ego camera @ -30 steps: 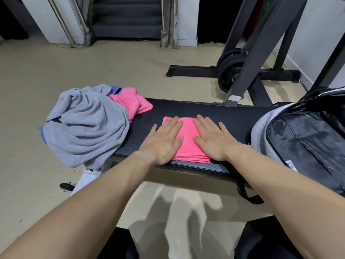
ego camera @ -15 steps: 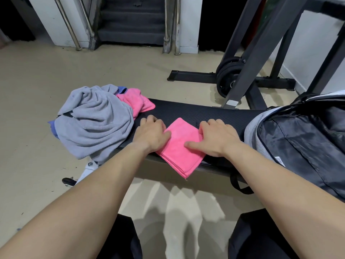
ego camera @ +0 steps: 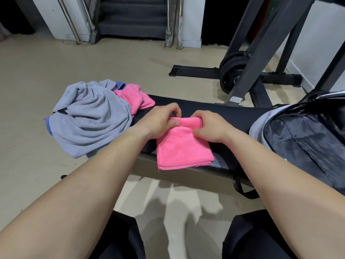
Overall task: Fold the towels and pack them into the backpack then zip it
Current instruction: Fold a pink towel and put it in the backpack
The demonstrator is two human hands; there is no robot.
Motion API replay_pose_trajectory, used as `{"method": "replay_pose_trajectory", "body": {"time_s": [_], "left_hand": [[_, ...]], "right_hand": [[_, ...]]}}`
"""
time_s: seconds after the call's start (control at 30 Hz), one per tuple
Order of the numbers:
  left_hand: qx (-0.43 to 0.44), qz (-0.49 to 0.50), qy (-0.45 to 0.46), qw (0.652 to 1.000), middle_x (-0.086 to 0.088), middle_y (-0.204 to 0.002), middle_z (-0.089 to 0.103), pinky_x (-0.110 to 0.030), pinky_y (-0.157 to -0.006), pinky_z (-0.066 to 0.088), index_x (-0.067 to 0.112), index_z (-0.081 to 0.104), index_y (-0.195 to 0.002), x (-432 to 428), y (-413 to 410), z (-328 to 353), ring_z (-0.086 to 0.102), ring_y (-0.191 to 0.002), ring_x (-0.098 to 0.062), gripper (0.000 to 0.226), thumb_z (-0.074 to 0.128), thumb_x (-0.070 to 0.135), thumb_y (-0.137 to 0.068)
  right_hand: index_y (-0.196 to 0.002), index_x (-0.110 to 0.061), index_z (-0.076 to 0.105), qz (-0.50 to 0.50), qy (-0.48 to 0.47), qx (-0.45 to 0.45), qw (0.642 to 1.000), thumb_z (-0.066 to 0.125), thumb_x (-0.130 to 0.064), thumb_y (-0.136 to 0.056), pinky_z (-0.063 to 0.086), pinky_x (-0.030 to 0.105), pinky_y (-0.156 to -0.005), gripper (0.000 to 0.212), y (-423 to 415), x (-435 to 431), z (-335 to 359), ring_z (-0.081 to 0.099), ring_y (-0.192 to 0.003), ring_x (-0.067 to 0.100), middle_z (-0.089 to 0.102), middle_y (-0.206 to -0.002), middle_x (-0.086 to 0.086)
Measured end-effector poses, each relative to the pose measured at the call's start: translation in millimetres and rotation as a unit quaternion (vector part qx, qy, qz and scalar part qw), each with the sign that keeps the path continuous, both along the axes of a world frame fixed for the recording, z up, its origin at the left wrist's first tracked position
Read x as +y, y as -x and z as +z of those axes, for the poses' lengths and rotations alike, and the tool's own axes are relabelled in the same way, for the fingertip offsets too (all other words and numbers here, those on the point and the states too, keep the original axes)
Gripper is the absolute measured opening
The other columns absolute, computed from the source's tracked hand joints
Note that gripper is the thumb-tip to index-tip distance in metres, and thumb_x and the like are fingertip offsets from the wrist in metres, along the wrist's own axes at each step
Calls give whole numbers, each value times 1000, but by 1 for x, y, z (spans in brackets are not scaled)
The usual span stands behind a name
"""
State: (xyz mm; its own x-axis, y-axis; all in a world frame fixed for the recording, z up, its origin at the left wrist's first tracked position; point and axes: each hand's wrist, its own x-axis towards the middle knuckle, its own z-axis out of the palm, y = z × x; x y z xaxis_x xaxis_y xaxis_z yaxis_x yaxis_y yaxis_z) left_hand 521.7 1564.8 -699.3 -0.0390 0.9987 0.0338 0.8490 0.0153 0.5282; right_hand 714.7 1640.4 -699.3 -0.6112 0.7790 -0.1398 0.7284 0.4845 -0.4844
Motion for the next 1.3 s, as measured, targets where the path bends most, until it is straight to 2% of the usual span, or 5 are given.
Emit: {"method": "replay_pose_trajectory", "body": {"time_s": [0.17,0.63,0.9,1.1,1.3], "left_hand": [[28,74,110,991,6,-107,67,-38,-90,52,27,61,-115,0,16,-3,62,-99,-18,55,77,59,-73],[-192,207,24,959,-8,-68,70,-31,-50,57,15,60,-102,-16,3,11,73,-57,-26,16,65,3,-93],[-214,155,25,964,-16,-83,73,-54,-76,61,21,67,-92,-41,11,14,73,-74,-35,22,70,0,-88],[-124,119,19,985,9,-81,70,-39,-85,57,29,68,-85,-60,14,16,67,-81,-17,25,79,7,-78],[-102,77,41,991,-5,-94,74,-42,-86,54,28,69,-83,-75,14,14,68,-88,-27,24,82,11,-73]], "right_hand": [[-100,-31,62,-12,-32,-14,999,73,-23,-83,46,35,-84,22,5,9,-2,54,-99,18,59,-99,-7],[-99,-20,68,-46,79,159,983,66,-2,-84,46,19,-46,23,4,3,6,72,-63,15,75,-72,6],[-96,-26,68,-26,92,156,983,68,-5,-87,61,32,-62,23,-11,-9,11,74,-81,19,74,-91,1],[-92,-33,69,26,12,99,995,70,-14,-81,54,35,-83,22,-20,-28,19,66,-81,8,70,-96,-17],[-95,-29,68,57,-27,50,997,73,-16,-79,49,35,-87,21,-29,-40,15,60,-94,15,64,-104,-10]]}}
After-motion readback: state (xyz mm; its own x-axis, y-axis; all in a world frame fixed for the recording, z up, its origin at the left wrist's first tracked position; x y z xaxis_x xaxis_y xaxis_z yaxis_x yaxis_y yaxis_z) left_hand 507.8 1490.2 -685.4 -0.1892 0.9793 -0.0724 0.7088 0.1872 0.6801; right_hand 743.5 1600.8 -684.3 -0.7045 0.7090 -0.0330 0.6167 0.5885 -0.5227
